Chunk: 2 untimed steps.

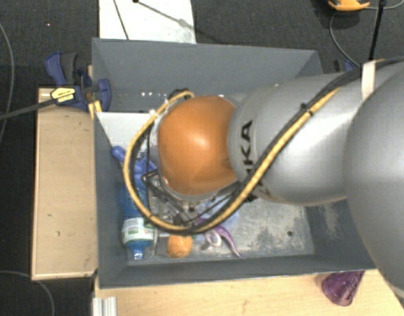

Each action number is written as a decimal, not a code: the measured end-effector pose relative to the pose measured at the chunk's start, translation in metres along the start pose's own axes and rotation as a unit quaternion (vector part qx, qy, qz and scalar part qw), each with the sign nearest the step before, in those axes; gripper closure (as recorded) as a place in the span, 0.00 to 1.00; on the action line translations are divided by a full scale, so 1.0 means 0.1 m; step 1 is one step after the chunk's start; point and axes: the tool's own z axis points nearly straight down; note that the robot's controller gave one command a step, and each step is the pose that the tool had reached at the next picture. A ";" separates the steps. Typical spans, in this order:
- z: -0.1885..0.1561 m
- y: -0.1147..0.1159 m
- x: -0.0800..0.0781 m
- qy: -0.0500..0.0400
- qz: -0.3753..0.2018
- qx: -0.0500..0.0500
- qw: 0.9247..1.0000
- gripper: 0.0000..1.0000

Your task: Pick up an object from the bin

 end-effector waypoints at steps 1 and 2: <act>-0.05 -0.01 -0.02 -0.004 0.003 -0.001 1.000 0.00; 0.38 -0.33 -0.06 -0.004 -0.022 -0.002 1.000 0.00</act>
Offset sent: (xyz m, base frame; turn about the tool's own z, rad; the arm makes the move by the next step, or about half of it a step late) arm 0.0067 -0.0481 -0.0593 -0.0592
